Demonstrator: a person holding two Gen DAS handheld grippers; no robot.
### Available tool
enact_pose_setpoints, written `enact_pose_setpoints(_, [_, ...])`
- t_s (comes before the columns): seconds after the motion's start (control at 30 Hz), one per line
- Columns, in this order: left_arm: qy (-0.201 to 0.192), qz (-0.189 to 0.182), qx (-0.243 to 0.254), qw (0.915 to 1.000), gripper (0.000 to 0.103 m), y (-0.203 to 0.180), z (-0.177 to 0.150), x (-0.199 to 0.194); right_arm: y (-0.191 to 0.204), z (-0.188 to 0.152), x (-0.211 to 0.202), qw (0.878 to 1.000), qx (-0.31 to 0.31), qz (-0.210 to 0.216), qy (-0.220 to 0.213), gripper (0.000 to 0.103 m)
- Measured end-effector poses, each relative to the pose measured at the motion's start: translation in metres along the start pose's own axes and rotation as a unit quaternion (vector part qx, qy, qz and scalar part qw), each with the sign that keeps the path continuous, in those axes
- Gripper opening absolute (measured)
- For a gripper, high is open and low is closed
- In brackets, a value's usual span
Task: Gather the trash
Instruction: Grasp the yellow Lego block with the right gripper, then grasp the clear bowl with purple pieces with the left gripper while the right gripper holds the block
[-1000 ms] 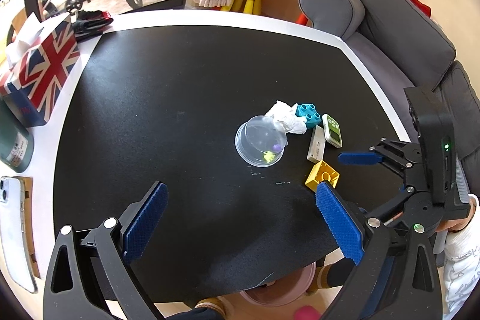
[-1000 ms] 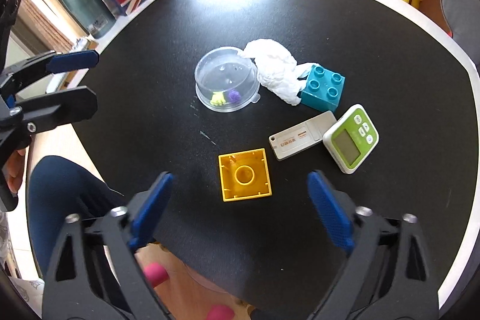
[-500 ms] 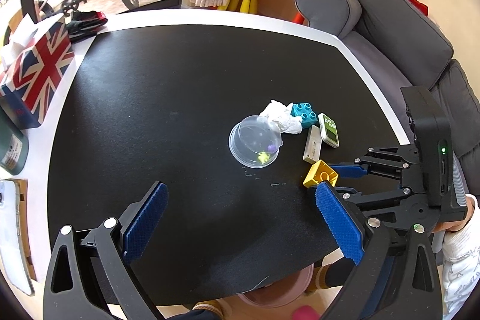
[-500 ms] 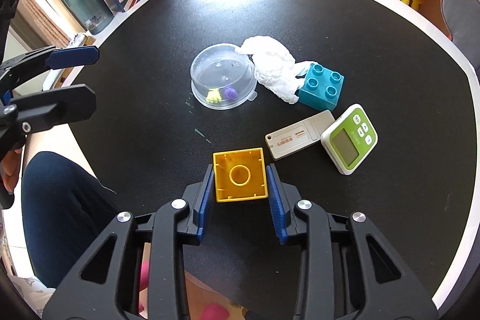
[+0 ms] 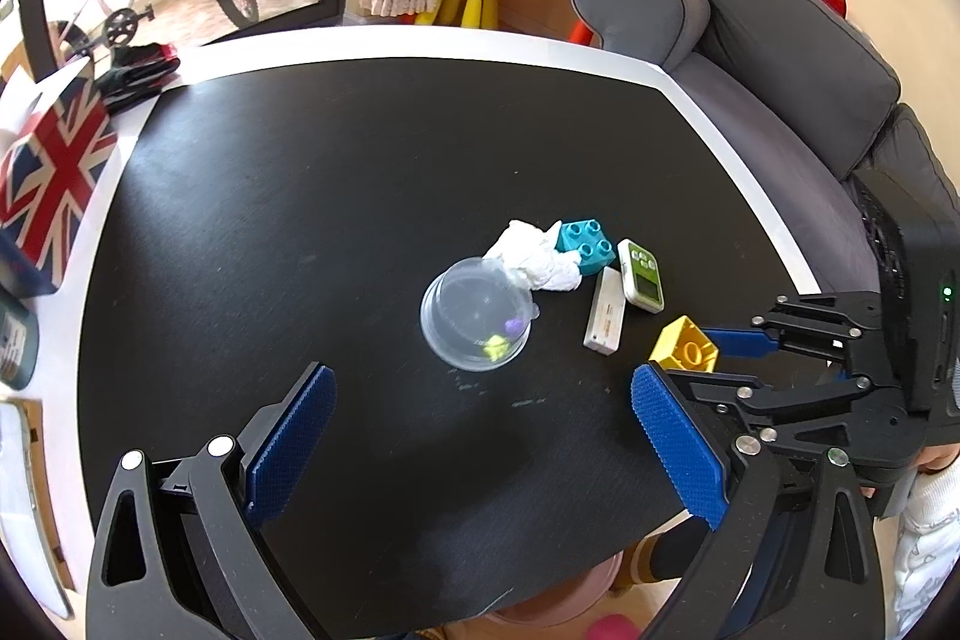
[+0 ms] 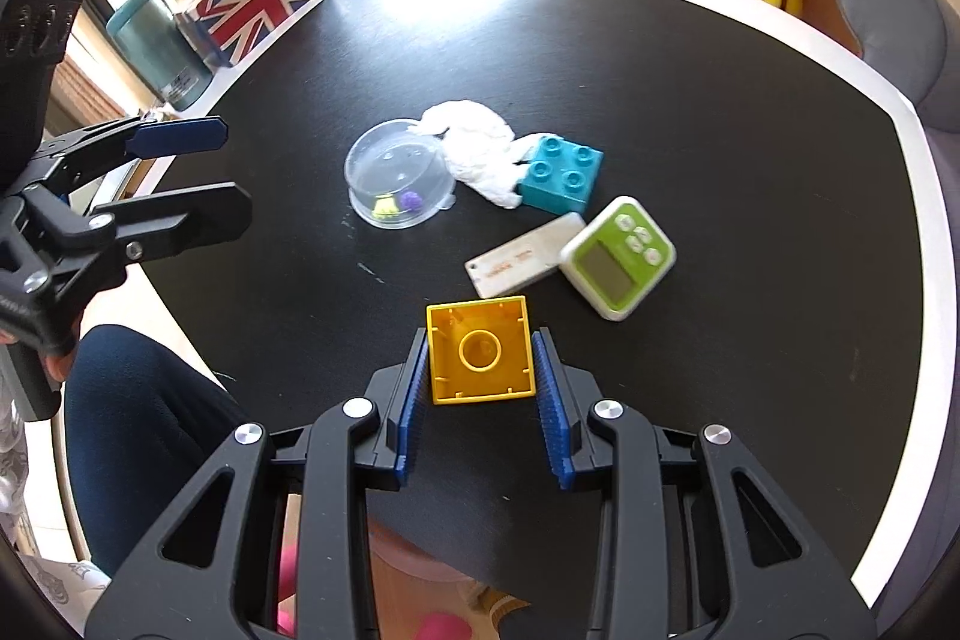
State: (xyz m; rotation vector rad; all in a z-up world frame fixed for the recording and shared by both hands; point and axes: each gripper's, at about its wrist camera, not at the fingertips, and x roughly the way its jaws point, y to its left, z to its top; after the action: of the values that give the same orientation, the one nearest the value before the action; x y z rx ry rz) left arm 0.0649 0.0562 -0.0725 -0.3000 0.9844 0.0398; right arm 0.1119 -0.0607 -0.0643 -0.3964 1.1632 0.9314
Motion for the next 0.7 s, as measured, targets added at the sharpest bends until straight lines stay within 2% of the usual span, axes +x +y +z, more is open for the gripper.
enact_pose_setpoints(0.37, [0.018,0.004,0.015,0.9997,0.095,-0.01,0.02,0.025,-0.024,-0.007,-0.015,1.0,0.029,0.004,-0.01,0.033])
enact_pose_setpoints(0.7, [0.045,0.014,0.02,0.9987,0.095,-0.007,0.022,0.059,-0.04,-0.013,-0.02,0.999,0.044,0.008,-0.017,0.033])
